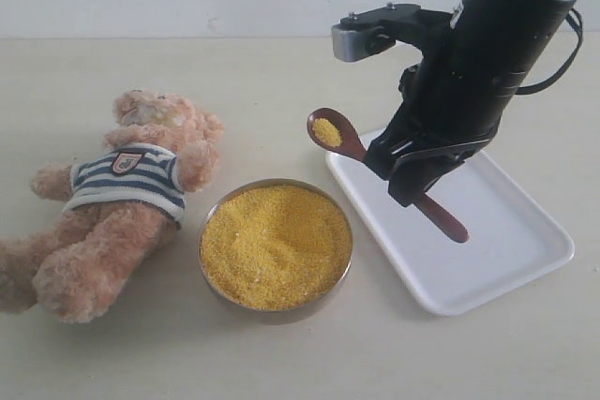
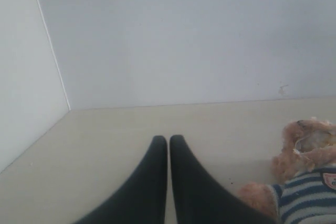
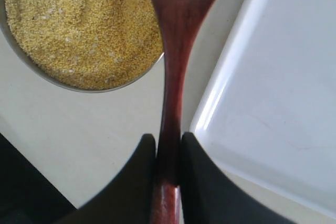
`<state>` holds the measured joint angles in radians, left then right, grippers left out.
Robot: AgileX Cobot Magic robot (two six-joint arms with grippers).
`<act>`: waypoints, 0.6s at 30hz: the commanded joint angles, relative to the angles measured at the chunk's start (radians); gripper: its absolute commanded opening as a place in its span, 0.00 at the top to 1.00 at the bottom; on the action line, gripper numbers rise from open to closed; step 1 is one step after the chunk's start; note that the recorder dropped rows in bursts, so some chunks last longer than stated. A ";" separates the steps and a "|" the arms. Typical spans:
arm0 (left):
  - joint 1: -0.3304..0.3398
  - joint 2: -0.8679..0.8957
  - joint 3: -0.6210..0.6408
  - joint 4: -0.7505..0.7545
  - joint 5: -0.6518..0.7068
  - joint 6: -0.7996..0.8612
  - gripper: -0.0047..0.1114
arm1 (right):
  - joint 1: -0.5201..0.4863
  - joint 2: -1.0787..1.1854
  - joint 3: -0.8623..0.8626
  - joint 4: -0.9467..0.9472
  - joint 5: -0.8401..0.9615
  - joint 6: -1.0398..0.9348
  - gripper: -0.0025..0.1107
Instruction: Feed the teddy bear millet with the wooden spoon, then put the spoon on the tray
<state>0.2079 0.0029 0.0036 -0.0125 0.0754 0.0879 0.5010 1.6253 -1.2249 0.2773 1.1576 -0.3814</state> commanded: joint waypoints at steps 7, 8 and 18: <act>-0.008 -0.003 -0.004 -0.418 -0.040 -0.298 0.93 | -0.004 -0.011 -0.004 0.002 -0.002 0.000 0.98; -0.008 -0.003 -0.004 -0.418 -0.039 -0.298 0.93 | -0.004 -0.011 -0.004 0.002 -0.002 0.000 0.98; -0.008 -0.003 -0.152 -0.413 0.149 -0.114 0.93 | -0.004 -0.011 -0.004 0.002 -0.002 0.000 0.98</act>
<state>0.2079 0.0029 -0.0664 -0.4200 0.1538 -0.1091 0.5010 1.6253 -1.2249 0.2773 1.1558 -0.3814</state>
